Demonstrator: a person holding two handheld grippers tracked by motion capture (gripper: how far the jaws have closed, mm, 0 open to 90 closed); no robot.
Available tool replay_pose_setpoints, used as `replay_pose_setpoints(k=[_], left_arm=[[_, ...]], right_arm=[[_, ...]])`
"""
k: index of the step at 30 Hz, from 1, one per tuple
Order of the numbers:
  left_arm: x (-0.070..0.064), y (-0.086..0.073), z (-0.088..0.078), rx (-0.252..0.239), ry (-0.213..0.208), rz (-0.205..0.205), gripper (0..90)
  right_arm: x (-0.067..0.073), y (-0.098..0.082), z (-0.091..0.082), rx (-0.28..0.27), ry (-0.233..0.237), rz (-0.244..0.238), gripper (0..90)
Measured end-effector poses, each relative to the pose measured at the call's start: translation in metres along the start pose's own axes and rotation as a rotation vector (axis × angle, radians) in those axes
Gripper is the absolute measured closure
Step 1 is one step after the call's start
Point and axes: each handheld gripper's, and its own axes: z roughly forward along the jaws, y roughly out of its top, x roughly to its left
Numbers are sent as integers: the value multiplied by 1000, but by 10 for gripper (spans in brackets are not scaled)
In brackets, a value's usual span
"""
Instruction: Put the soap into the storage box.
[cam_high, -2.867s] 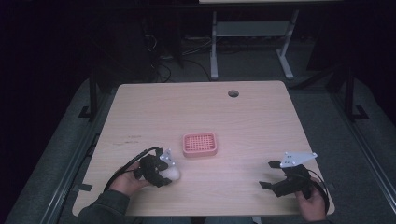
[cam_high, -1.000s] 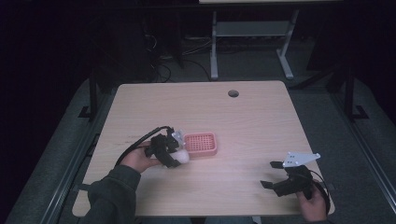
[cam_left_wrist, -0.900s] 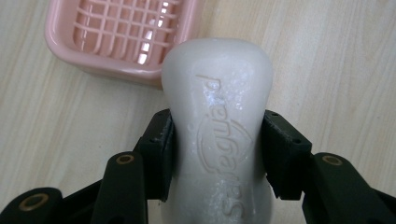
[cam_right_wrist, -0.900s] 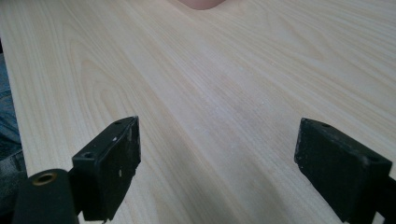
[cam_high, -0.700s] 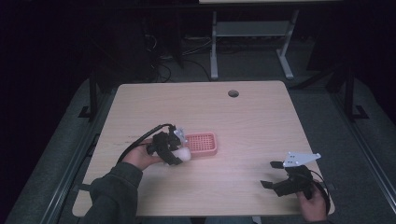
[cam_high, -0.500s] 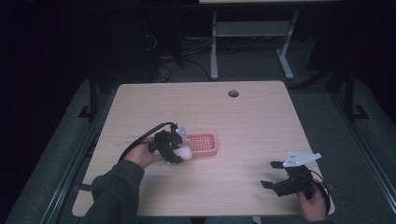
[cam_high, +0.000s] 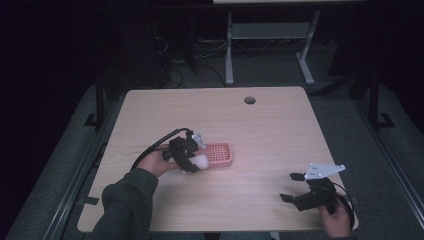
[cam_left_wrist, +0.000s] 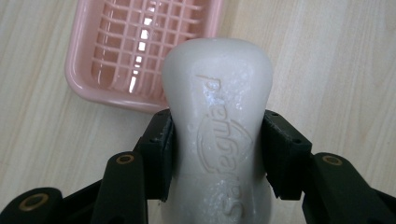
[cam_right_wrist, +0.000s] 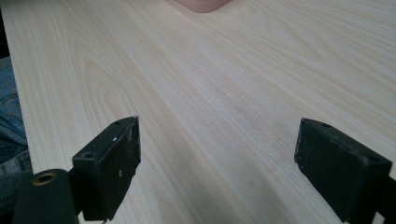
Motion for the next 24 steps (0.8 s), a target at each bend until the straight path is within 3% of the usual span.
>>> replay_pose_setpoints(k=[24], left_arm=[[14,25,5,27,-3,19,496]], right_arm=[[1,1,-1,1,1,-4,142]])
